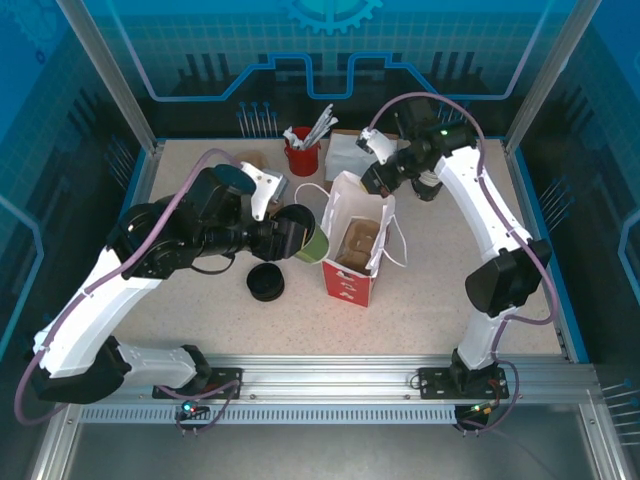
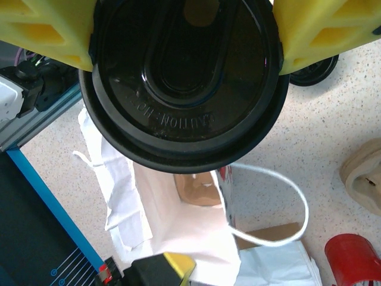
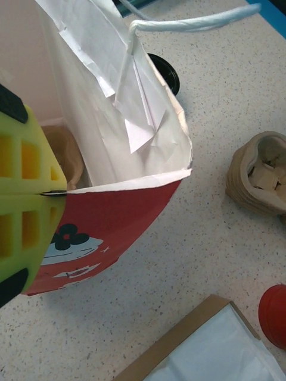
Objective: Pack the takeout coffee
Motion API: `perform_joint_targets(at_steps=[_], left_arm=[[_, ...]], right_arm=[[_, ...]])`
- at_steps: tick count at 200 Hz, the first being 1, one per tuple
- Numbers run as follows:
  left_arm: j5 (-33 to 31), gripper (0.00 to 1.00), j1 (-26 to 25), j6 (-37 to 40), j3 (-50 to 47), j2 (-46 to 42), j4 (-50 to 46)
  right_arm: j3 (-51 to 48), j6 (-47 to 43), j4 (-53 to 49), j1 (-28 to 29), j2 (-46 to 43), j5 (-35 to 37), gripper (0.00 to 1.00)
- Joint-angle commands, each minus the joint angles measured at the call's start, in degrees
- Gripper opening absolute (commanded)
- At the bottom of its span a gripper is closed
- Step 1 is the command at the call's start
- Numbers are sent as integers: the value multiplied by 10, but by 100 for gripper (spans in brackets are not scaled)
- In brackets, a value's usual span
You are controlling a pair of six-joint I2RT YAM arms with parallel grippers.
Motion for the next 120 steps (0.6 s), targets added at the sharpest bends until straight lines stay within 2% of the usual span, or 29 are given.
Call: perform_joint_targets(at_steps=[1,59,120], left_arm=[[8,64,3,13,22,9,10],[-1,66,3,16,34,29,31],[10,63,3,19,3,66,120]], right_arm=[[-10,36,17,23,-20,25,0],[-12,96,23,45,-15,39,0],[-31,133,35,61,-36,43,0]])
